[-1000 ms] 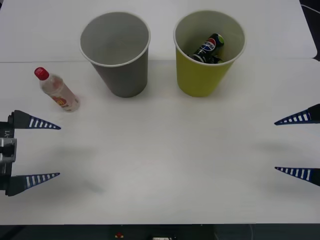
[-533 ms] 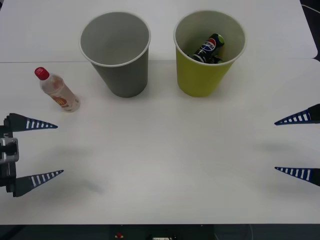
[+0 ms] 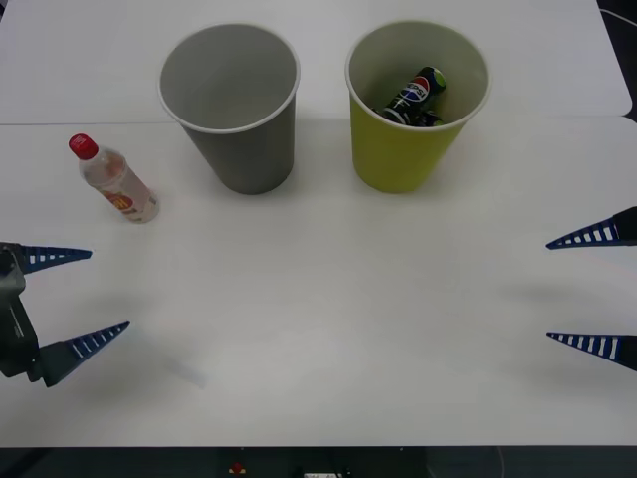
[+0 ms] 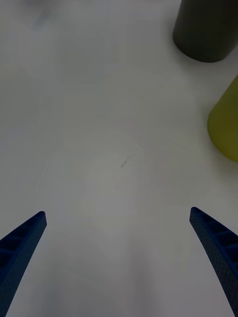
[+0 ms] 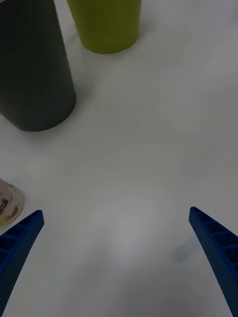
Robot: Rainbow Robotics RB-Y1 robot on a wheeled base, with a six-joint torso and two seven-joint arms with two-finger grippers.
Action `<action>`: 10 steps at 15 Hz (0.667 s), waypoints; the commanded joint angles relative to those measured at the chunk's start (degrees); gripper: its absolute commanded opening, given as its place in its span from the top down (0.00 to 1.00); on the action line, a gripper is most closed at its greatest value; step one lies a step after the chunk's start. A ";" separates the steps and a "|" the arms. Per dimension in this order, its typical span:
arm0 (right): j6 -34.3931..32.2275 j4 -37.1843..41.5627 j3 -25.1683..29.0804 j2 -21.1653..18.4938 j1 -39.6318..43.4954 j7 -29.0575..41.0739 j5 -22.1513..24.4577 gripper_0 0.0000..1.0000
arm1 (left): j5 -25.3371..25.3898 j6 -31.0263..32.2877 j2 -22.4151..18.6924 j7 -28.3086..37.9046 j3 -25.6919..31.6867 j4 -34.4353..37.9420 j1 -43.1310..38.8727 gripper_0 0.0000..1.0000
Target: Put the can into the green bin and the plastic bottle into the gray bin
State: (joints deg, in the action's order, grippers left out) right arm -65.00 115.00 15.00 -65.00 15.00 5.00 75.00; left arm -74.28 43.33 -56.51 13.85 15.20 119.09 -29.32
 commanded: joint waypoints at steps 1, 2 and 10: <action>0.00 0.00 0.00 0.00 0.00 0.00 0.00 0.00 | 0.02 -5.89 1.84 4.78 -0.09 -0.09 -2.05 0.00; 0.00 0.00 0.00 0.00 0.00 0.00 0.00 0.00 | 0.10 -8.09 2.54 6.27 -0.26 -0.09 -2.67 0.00; 0.00 0.00 0.00 0.00 0.00 0.00 0.00 0.00 | 11.27 -31.91 4.92 6.71 -13.01 -4.92 -0.91 0.00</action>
State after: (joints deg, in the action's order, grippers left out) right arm -65.00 115.00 15.00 -65.00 15.00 5.00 75.00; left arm -64.78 13.22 -51.60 20.72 3.43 114.56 -30.74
